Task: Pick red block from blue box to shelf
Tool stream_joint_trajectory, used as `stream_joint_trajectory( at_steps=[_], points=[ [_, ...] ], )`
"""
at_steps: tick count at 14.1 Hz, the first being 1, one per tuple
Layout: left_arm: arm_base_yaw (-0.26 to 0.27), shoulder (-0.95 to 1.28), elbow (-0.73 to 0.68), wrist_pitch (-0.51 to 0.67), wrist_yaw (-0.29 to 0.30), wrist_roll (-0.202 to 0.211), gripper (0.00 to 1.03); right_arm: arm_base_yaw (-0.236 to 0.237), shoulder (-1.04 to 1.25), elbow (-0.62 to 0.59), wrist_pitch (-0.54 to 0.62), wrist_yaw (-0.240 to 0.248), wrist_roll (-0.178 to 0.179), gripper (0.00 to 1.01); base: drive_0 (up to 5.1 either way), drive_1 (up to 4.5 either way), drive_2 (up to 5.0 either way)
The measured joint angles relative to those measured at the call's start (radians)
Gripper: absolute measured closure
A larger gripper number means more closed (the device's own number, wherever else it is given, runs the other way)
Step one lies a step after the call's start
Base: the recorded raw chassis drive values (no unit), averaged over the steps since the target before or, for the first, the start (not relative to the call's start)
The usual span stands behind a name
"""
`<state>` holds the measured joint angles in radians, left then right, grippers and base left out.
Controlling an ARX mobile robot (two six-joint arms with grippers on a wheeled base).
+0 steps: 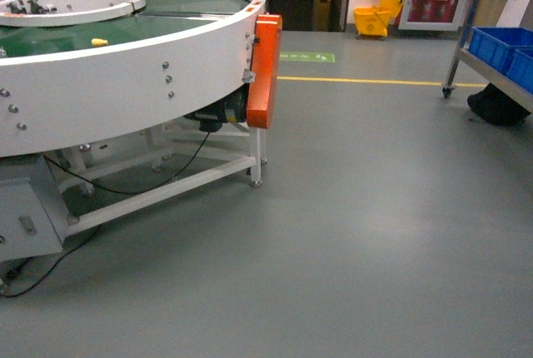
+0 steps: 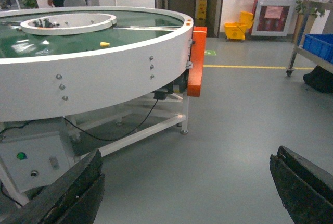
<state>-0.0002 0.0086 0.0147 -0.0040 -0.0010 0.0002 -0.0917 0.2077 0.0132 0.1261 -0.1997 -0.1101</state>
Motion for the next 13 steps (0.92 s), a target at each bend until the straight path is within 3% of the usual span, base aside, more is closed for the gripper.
stream_joint_trajectory(
  at_steps=[10, 13],
  points=[
    [0.0, 0.0, 0.0, 0.001, 0.0, 0.0, 0.05, 0.0, 0.0, 0.0, -0.001, 0.0, 0.0, 0.72, 0.0, 4.02, -4.0],
    [0.001, 0.0, 0.0, 0.0, 0.0, 0.0, 0.05, 0.0, 0.0, 0.0, -0.001, -0.002, 0.0, 0.72, -1.0, -1.03, -1.0]
  ],
)
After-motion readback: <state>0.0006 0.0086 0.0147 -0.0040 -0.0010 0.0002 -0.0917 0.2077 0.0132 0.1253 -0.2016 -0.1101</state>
